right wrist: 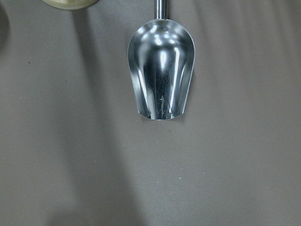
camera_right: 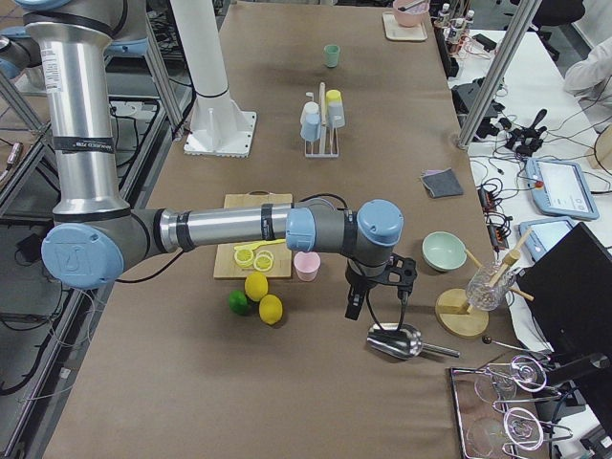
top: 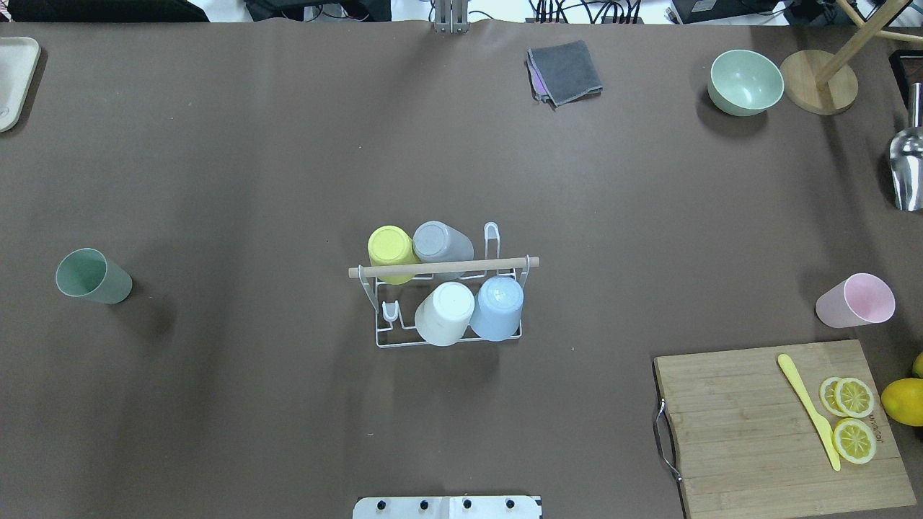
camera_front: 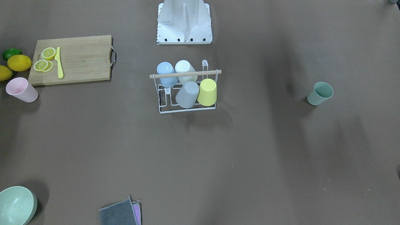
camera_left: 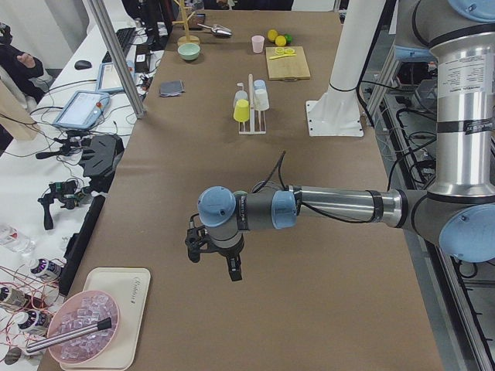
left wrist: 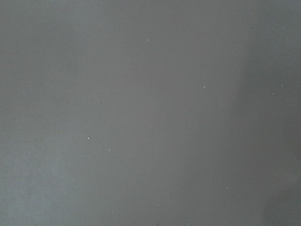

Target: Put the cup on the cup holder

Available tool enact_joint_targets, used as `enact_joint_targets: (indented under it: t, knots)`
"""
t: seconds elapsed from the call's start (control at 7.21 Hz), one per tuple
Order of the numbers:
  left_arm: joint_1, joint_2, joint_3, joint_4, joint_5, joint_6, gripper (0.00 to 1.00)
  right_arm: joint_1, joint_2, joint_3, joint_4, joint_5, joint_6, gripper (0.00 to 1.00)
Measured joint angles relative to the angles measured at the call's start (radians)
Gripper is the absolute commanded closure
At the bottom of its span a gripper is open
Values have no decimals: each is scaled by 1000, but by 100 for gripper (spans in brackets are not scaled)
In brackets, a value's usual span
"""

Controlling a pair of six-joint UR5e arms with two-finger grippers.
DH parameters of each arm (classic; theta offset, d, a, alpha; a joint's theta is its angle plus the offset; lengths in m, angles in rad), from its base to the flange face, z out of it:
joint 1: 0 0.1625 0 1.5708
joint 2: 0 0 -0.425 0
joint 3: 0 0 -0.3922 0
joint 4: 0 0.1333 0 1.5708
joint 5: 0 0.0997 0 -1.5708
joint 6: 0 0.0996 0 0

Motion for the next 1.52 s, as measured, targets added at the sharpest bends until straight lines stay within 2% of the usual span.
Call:
enact_joint_targets:
  t: [0.69,1.11,1.52]
  knots:
    - [-2,-2,4,2,5,0,2,-14,0,-10,-3,3,-7,1]
    - [-3,2,3,2,0,0,2,-82,12,-24,-6,-4,-8,1]
    - [-5,5,2,3,-1,0,2,-152,74,-75,-27,-7,-5,1]
